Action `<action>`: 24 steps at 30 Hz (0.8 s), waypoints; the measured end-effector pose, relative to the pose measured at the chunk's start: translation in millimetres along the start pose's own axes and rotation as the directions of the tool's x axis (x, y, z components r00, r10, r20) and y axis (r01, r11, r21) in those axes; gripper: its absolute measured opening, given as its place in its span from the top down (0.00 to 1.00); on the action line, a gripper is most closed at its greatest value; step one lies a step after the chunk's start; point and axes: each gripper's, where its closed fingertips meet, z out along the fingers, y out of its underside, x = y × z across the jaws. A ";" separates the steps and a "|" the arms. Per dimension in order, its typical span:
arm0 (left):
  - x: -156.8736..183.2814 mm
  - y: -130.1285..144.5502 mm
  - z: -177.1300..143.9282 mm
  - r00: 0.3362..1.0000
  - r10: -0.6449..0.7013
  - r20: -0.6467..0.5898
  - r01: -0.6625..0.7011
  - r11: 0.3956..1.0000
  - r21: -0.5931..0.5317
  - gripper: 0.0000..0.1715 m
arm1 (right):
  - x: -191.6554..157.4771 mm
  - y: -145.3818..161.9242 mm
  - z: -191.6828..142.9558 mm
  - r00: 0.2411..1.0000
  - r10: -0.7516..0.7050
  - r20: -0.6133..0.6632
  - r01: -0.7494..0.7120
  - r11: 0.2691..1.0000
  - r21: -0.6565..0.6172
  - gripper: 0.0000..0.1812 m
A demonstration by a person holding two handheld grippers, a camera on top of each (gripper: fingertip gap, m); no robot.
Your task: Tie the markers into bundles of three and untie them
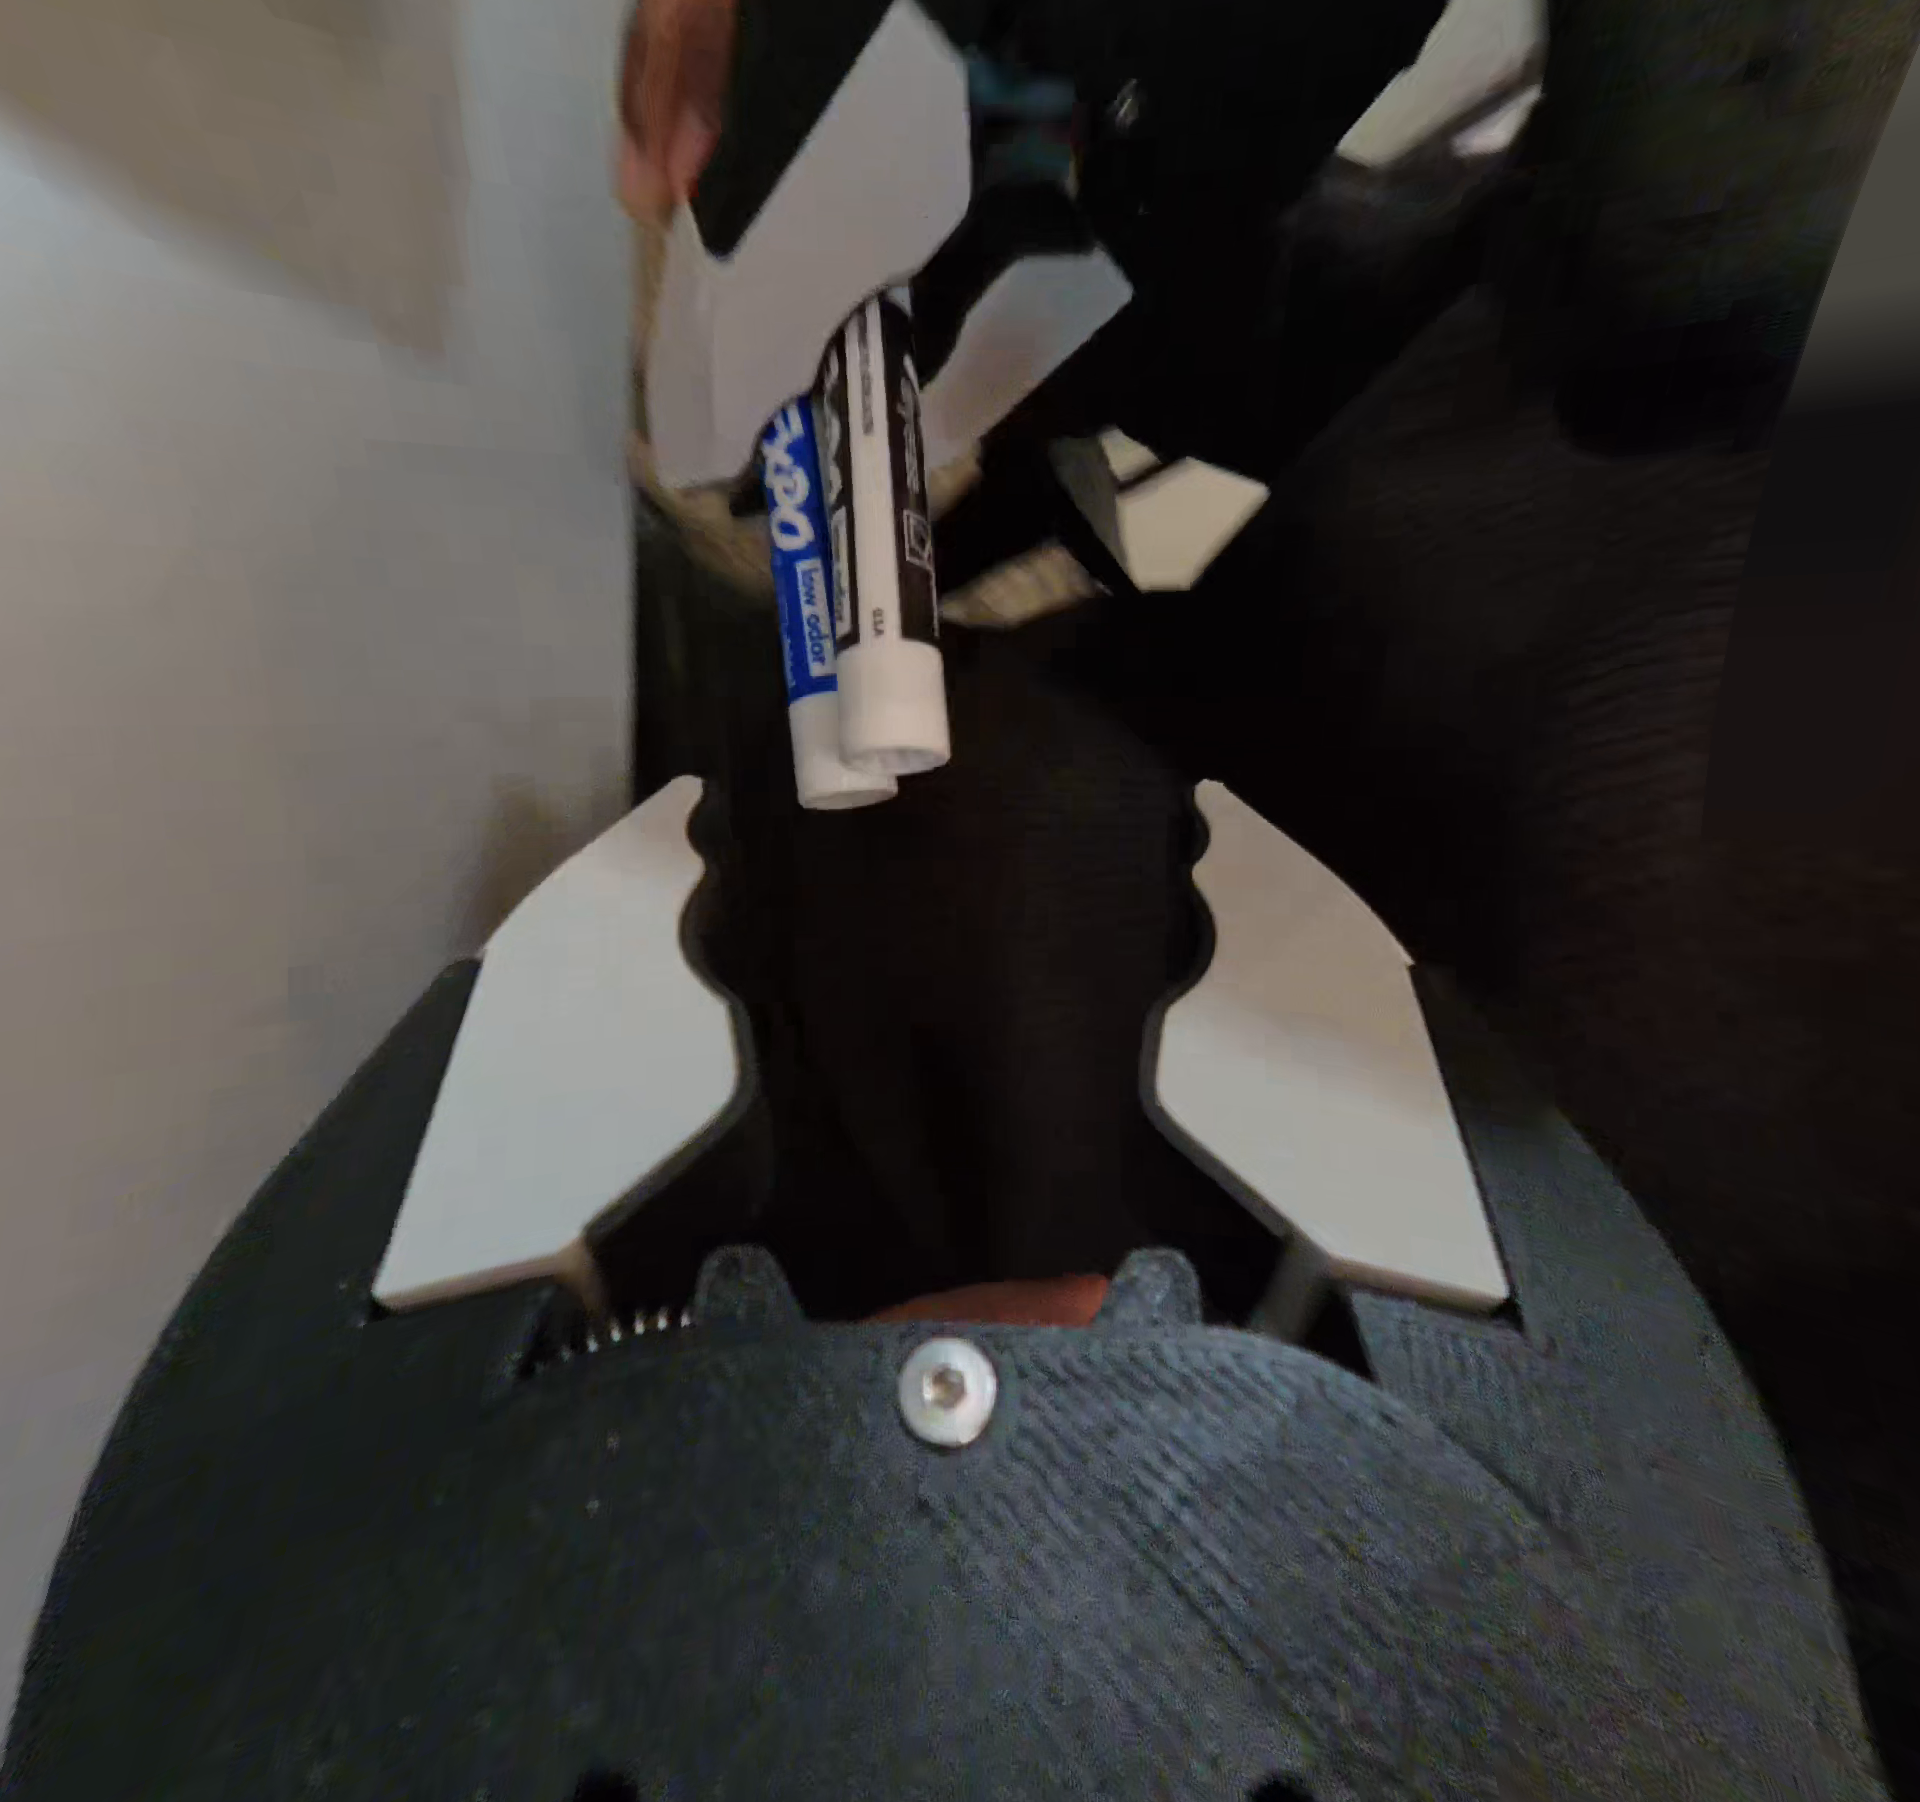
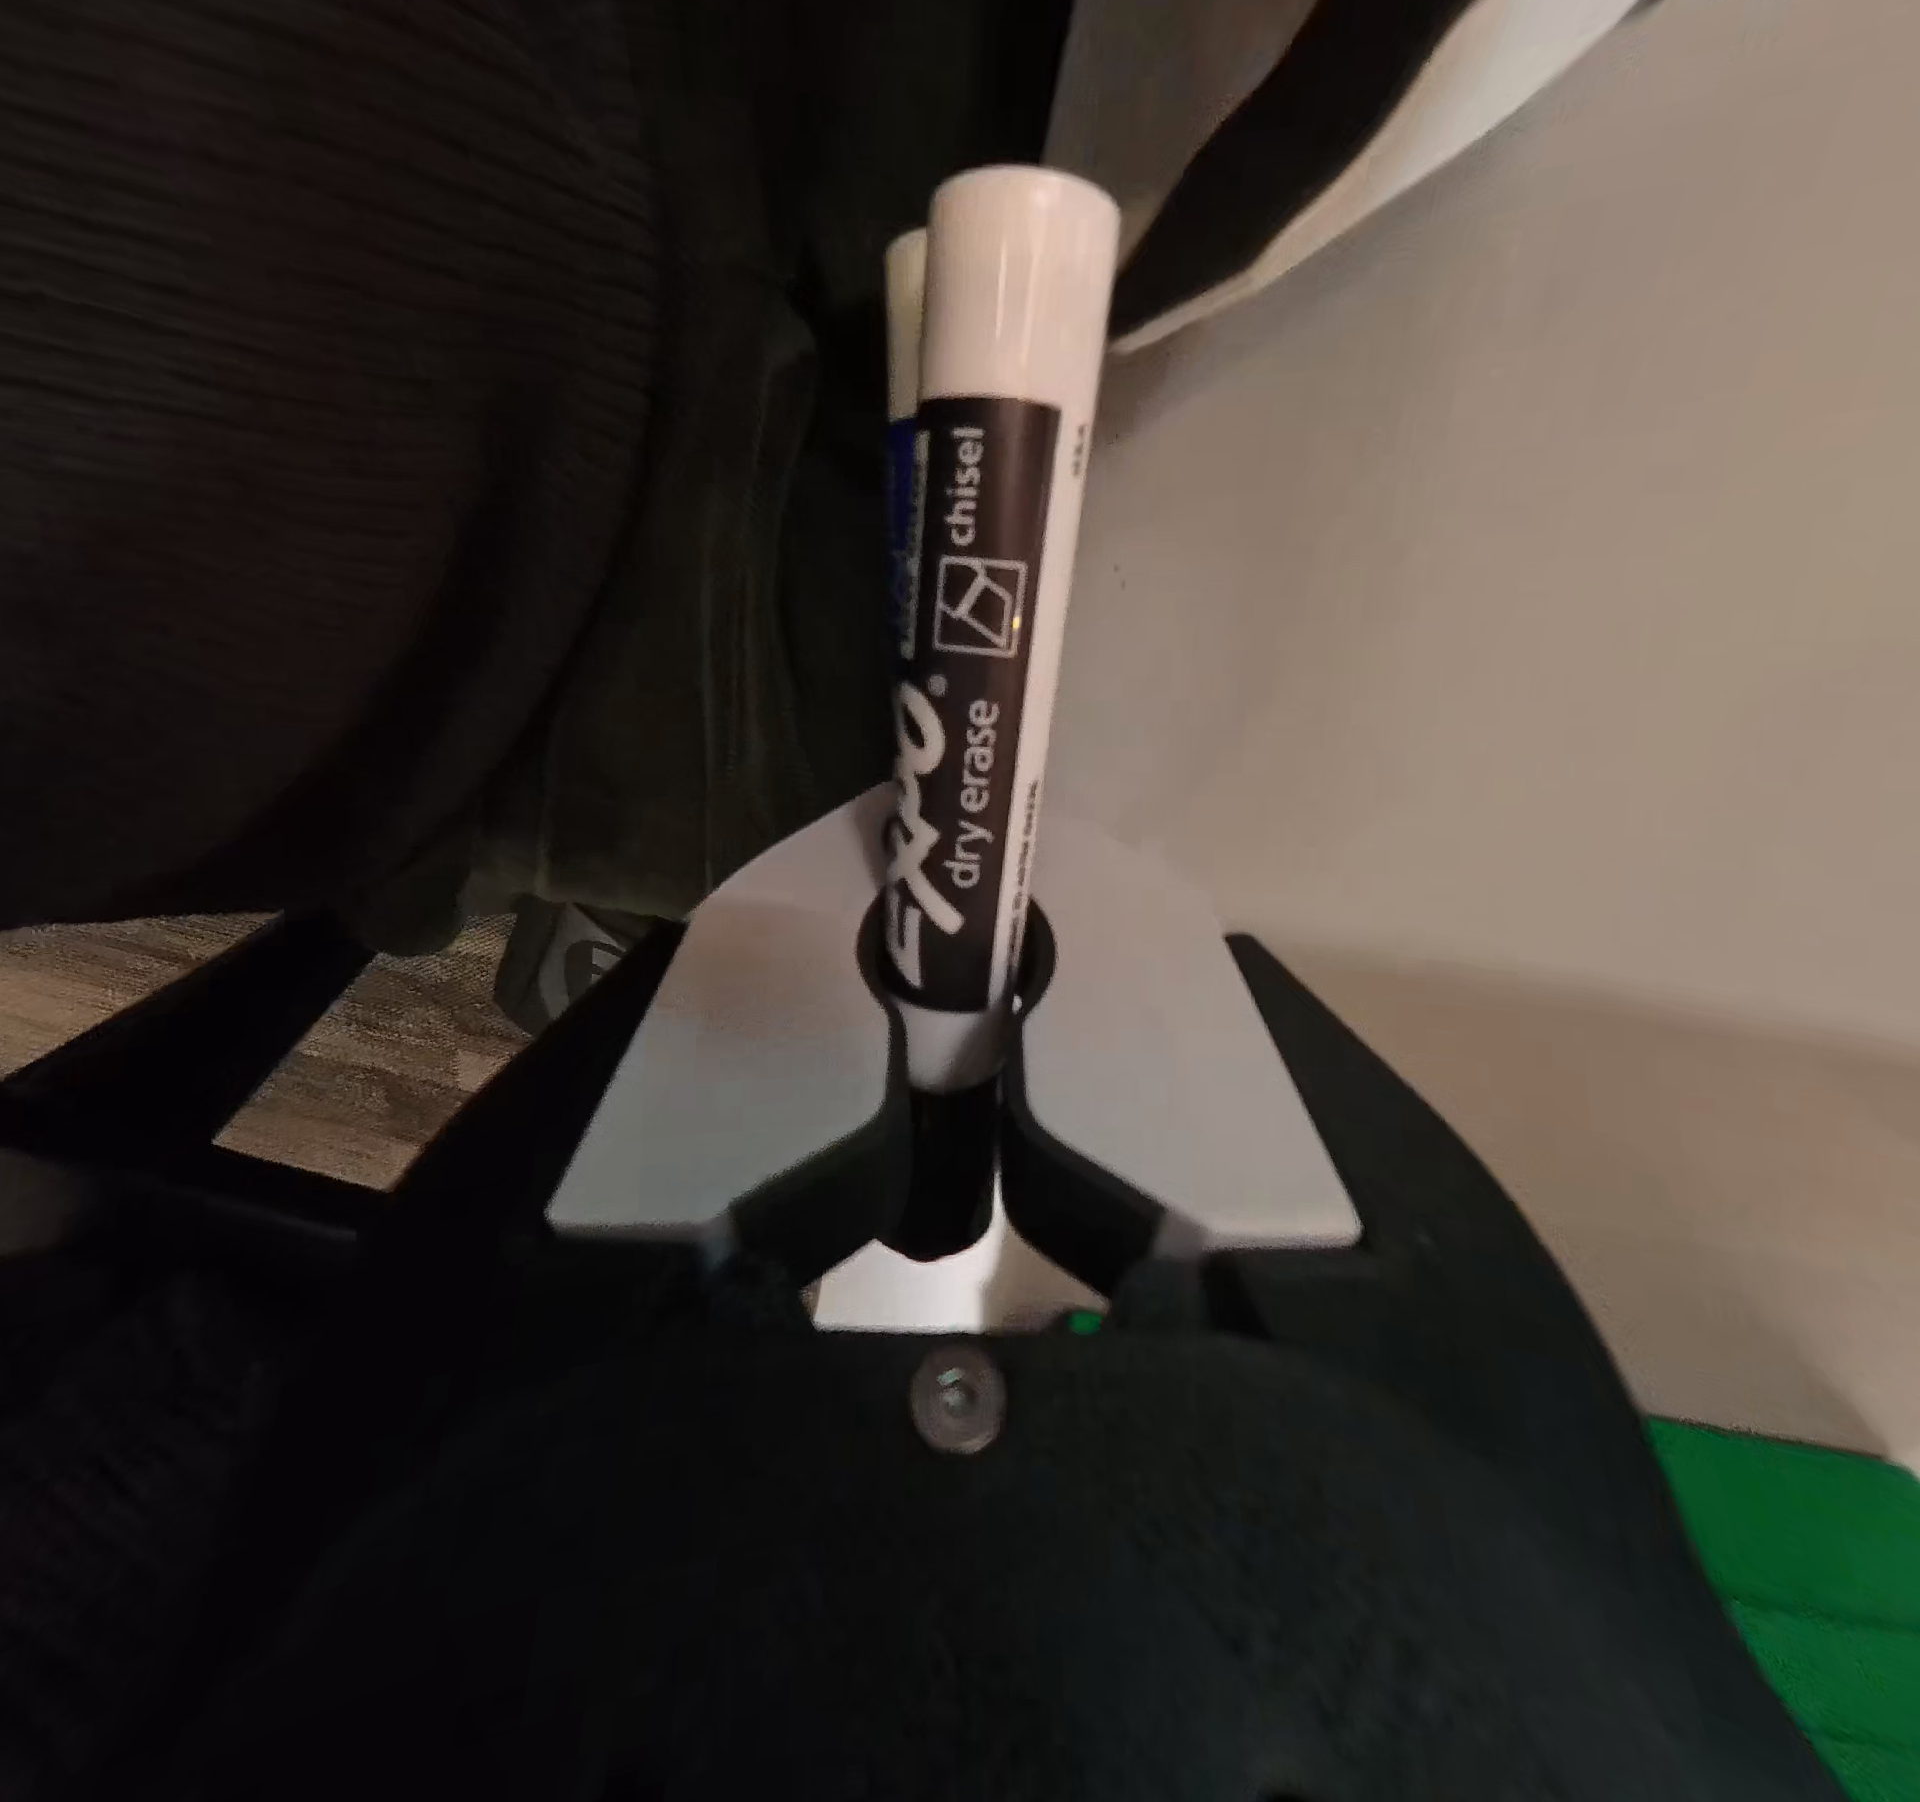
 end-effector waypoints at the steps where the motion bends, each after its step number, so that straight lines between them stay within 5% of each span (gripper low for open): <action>1: -4.3 -8.2 -4.8 0.997 0.048 0.068 -0.053 0.996 0.078 0.53 | 2.1 2.7 0.4 1.000 0.016 -0.002 -0.016 1.000 0.000 0.92; 5: -20.6 -28.2 -19.5 0.951 0.116 0.287 -0.207 0.928 0.311 0.59 | 11.1 3.6 5.4 0.999 0.052 -0.008 -0.052 0.998 0.029 0.92; 8: -32.4 -10.4 -21.4 0.912 0.154 0.381 -0.239 0.953 0.188 0.58 | 31.2 -2.7 11.3 0.994 0.087 -0.066 -0.083 0.994 0.065 0.92; 10: -45.6 -8.9 -34.7 0.827 0.198 0.527 -0.310 0.941 0.132 0.58 | 43.9 -6.2 13.7 0.987 0.128 -0.095 -0.121 0.989 0.079 0.92; 17: -78.5 -12.3 -65.2 0.657 0.187 0.730 -0.395 0.911 0.122 0.58 | 72.1 -32.2 28.5 0.943 0.331 -0.044 -0.314 0.923 0.223 0.93; 20: -95.7 0.1 -77.3 0.566 0.233 0.791 -0.392 0.920 0.010 0.58 | 70.5 -22.2 39.5 0.947 0.309 -0.092 -0.295 0.945 0.140 0.92; 24: -95.3 2.2 -70.0 0.589 0.258 0.766 -0.403 0.915 0.002 0.59 | 60.5 -21.0 36.6 0.963 0.252 -0.094 -0.239 0.962 0.131 0.92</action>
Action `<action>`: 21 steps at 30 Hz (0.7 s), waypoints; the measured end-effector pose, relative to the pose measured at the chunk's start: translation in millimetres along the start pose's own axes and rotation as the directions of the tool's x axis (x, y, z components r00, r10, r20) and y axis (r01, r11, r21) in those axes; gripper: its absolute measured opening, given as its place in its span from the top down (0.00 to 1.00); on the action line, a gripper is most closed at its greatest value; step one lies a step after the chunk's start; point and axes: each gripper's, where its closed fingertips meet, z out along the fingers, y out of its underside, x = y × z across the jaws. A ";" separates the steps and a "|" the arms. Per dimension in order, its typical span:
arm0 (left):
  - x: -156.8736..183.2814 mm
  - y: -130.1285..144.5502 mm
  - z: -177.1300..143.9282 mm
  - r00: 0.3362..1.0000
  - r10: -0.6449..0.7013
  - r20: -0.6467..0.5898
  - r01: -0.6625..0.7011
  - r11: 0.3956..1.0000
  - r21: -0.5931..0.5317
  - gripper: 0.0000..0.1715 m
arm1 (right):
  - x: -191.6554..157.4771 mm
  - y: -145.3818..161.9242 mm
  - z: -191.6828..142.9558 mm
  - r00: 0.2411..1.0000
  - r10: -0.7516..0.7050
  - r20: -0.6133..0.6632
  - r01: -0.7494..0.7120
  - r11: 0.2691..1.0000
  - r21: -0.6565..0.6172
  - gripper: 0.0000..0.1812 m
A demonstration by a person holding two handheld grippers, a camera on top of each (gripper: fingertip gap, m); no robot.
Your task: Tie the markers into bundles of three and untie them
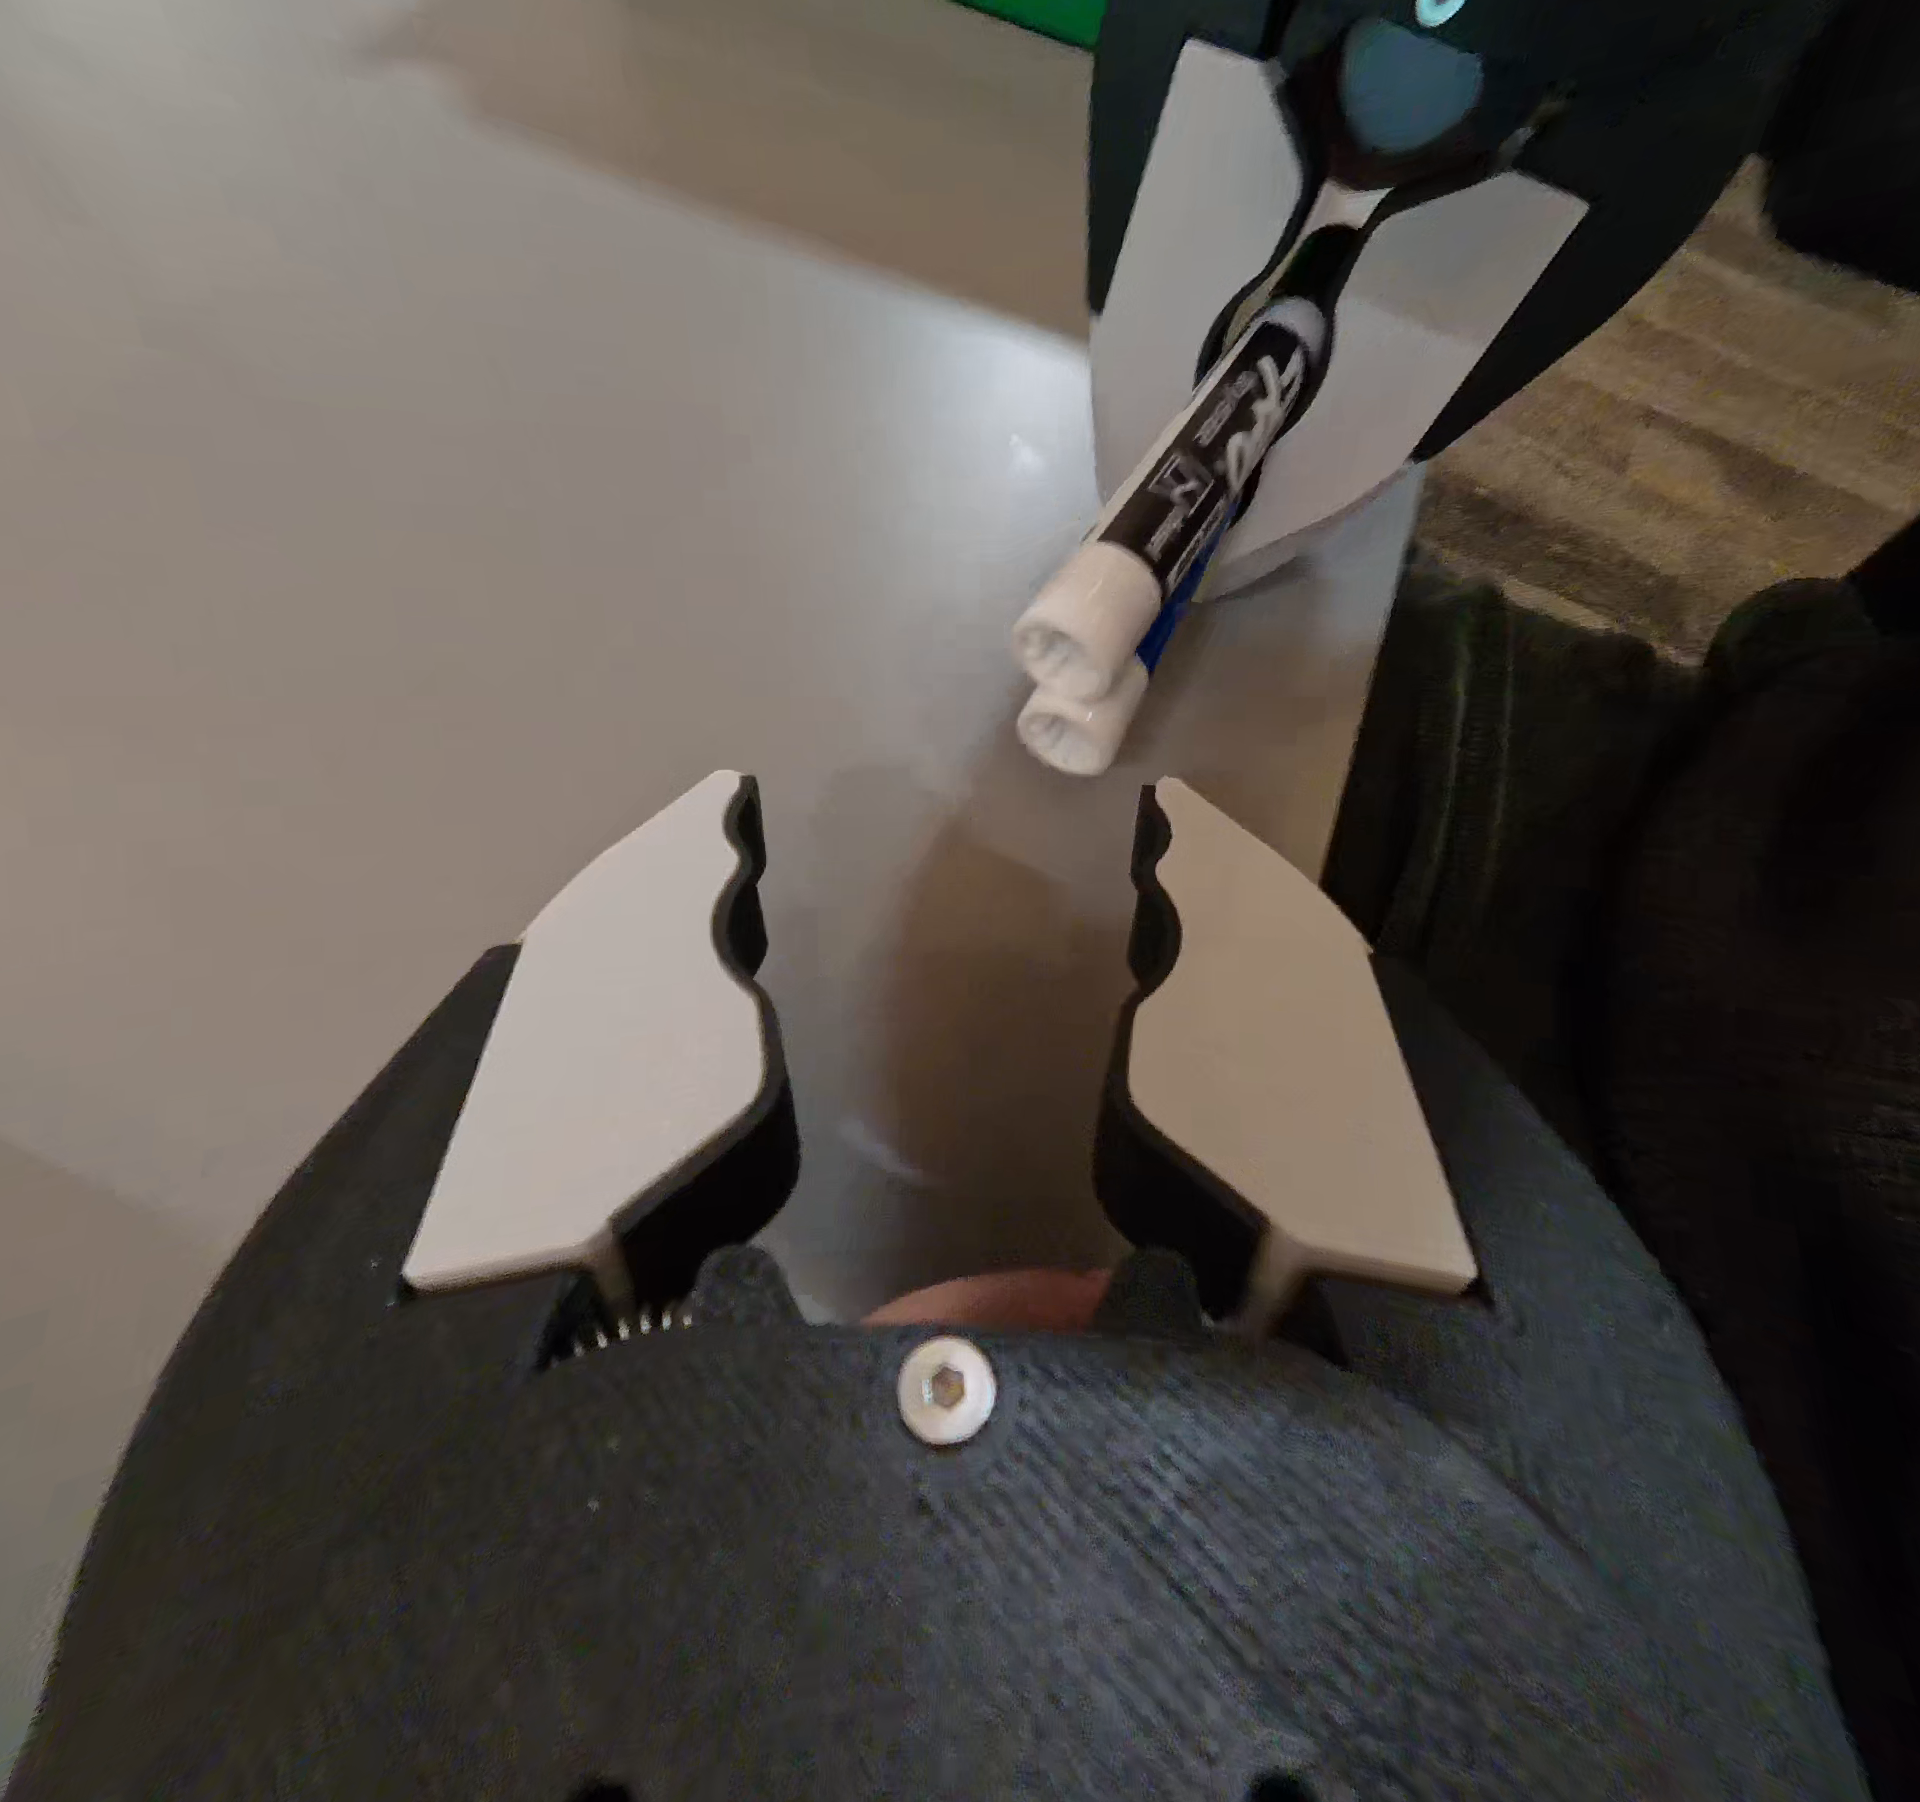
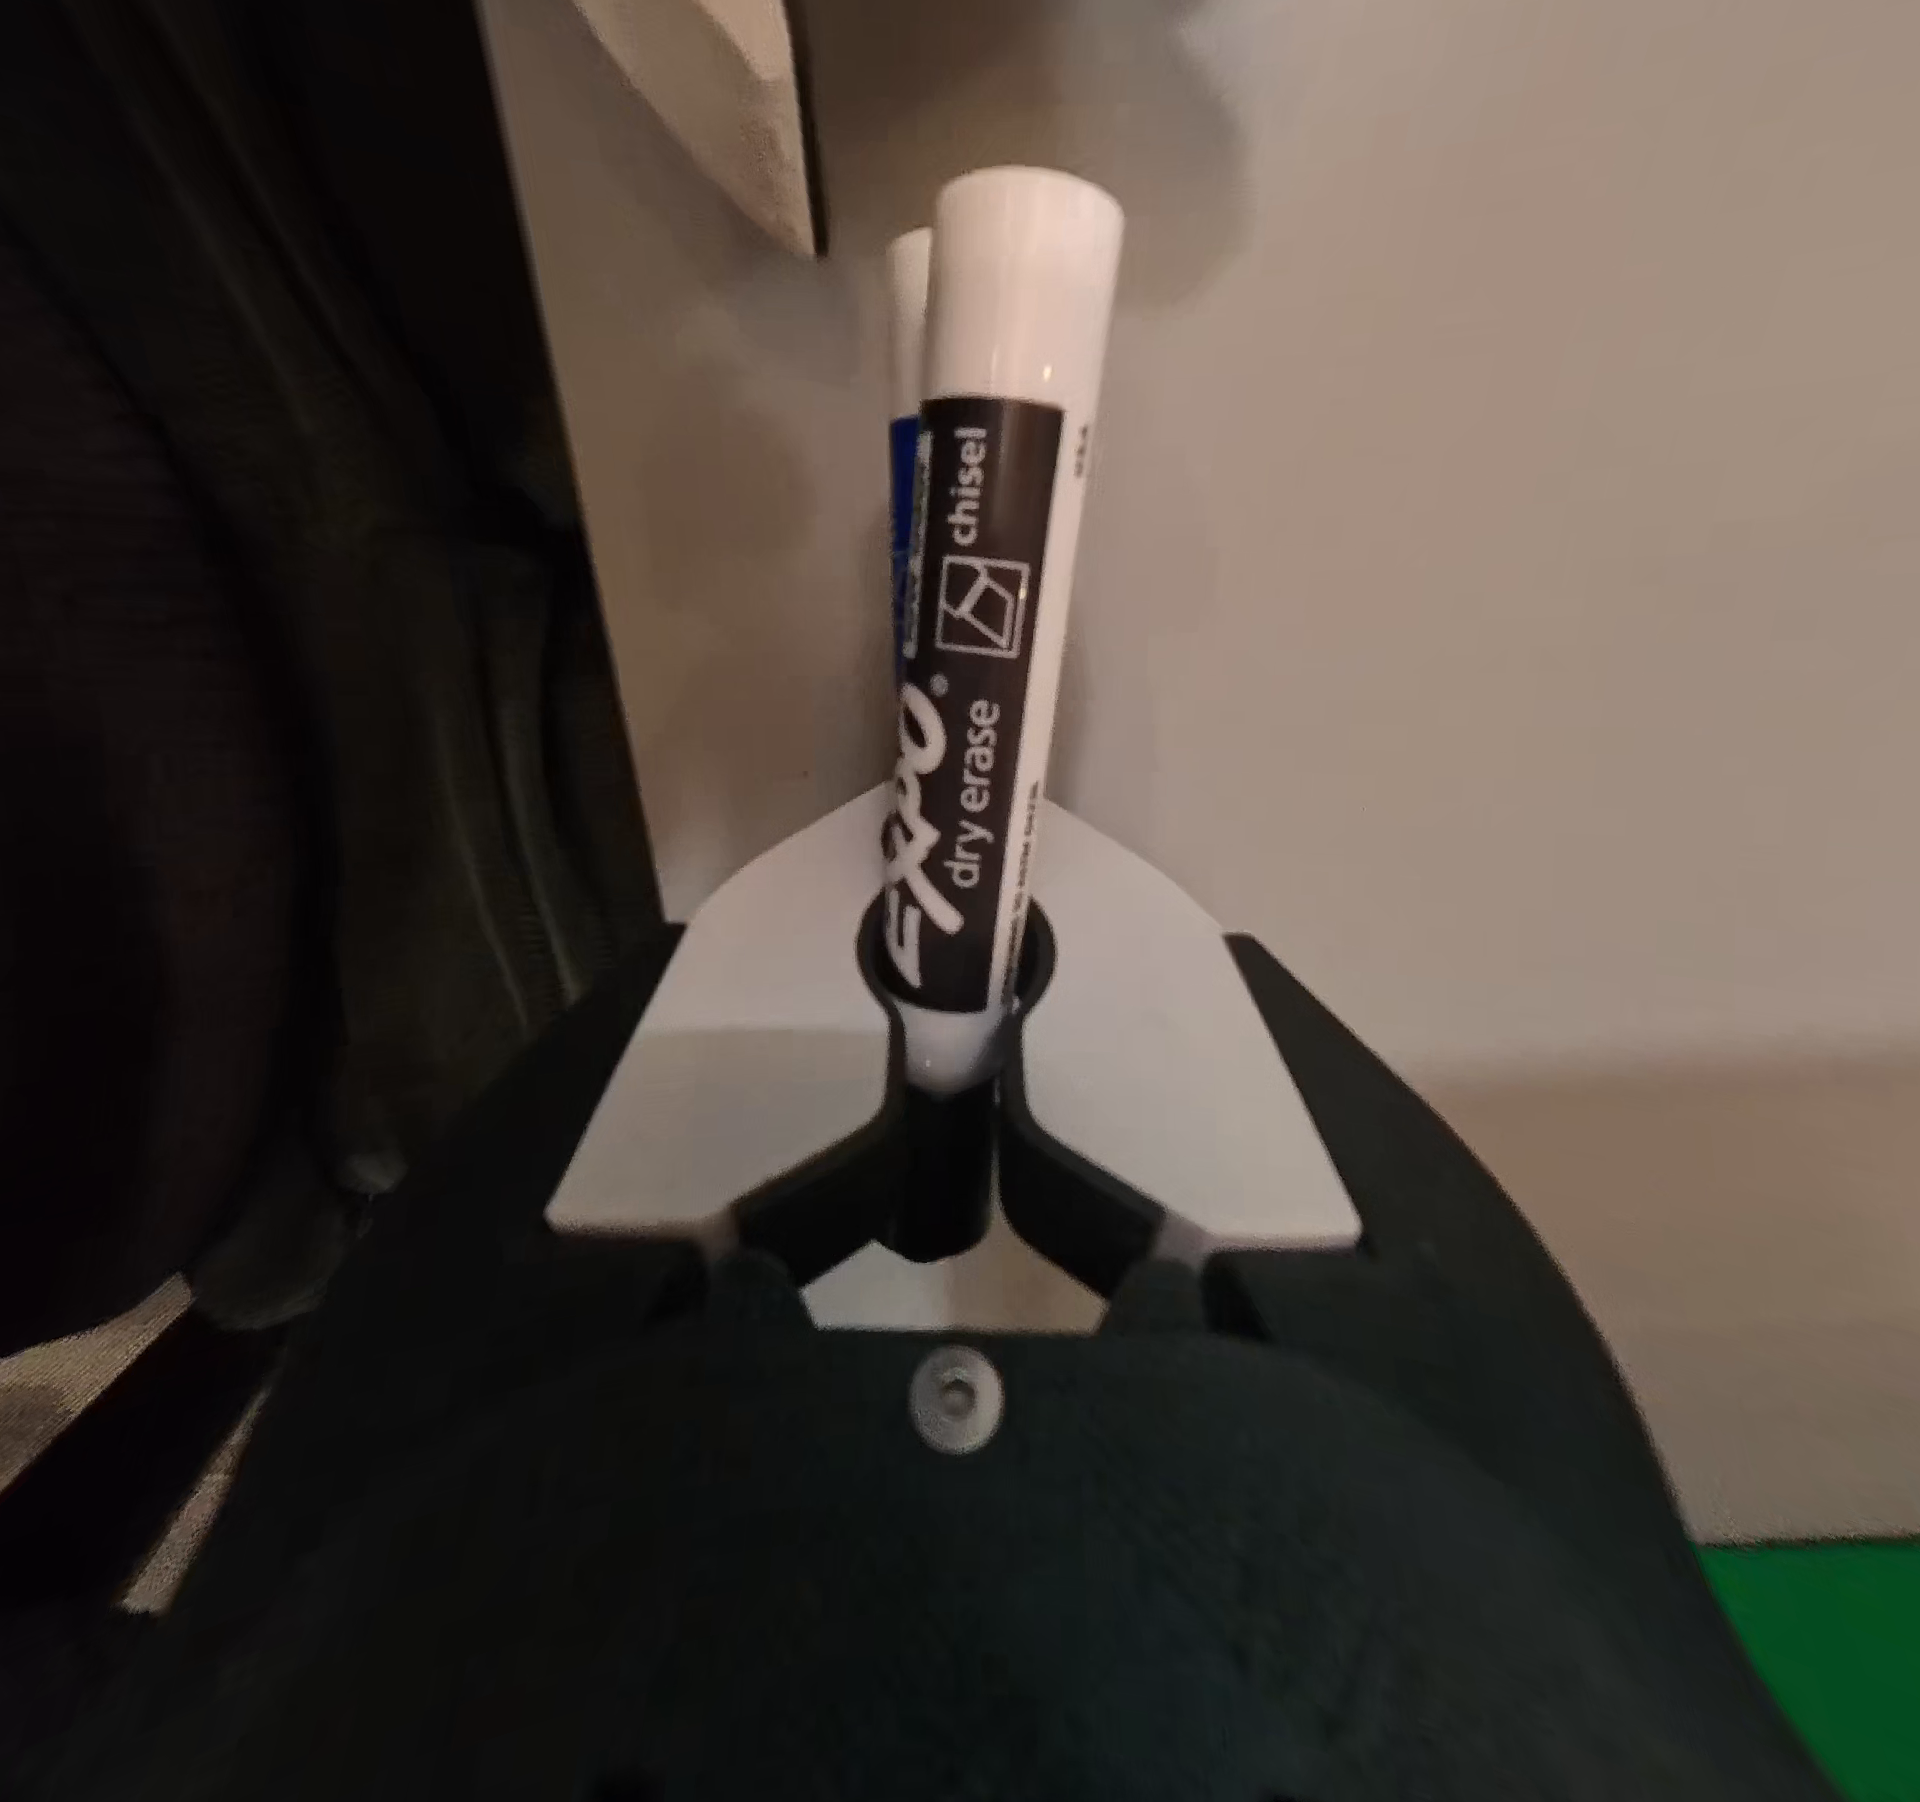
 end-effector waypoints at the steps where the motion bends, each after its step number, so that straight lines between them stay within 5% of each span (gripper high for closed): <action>1: 6.9 -3.4 2.0 0.999 -0.003 -0.032 0.004 1.000 0.015 0.59 | -3.5 -0.3 -0.9 1.000 -0.005 0.016 0.005 1.000 0.005 0.92; 5: 35.0 -8.9 8.6 0.990 0.022 -0.142 -0.018 0.999 0.033 0.59 | -12.3 7.1 -4.2 0.999 -0.023 0.042 0.025 0.999 -0.045 0.92; 21: 51.9 -24.6 9.2 0.983 0.152 -0.104 -0.137 0.981 0.139 0.74 | -18.3 7.6 -19.8 0.999 -0.025 0.041 0.027 0.999 -0.036 0.92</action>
